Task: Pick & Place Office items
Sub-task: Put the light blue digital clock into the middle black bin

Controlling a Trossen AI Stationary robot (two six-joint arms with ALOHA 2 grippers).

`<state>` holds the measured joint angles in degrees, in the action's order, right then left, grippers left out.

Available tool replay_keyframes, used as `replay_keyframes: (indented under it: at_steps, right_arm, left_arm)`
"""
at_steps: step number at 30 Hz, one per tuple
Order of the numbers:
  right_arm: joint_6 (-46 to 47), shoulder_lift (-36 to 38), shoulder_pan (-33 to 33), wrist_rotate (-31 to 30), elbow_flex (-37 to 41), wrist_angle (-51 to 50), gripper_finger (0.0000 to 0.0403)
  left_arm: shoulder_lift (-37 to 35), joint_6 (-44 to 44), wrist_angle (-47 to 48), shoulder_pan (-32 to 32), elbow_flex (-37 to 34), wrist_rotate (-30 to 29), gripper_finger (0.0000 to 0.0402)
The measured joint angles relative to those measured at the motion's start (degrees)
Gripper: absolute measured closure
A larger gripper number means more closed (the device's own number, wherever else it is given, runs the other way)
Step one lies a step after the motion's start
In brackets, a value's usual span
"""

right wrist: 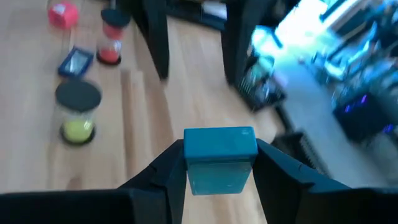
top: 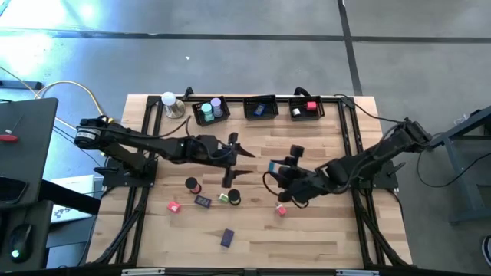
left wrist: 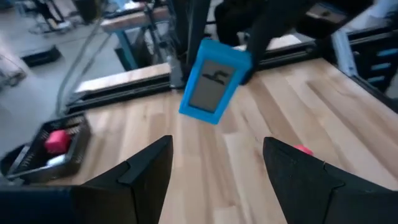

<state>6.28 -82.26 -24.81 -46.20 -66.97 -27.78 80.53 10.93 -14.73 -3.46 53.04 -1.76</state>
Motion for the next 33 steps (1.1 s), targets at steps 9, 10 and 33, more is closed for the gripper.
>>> replay_keyframes:
  at_steps: [9,10,33]
  right_arm:
    - [-16.08,0.0,5.26,10.43,-0.02,13.24,0.0262]
    - [-16.81,0.0,5.62,10.55,-0.02,13.55,0.0262]
    - [-20.15,0.07,11.51,16.92,-0.02,16.12,0.0262]
  left_arm:
    - [0.0,2.0,-2.2,2.29,0.02,-0.09,0.0159]
    - [0.0,2.44,-2.23,2.49,0.02,-0.06,0.0159]
    - [-0.07,5.82,-2.58,4.15,0.02,2.46,0.0159]
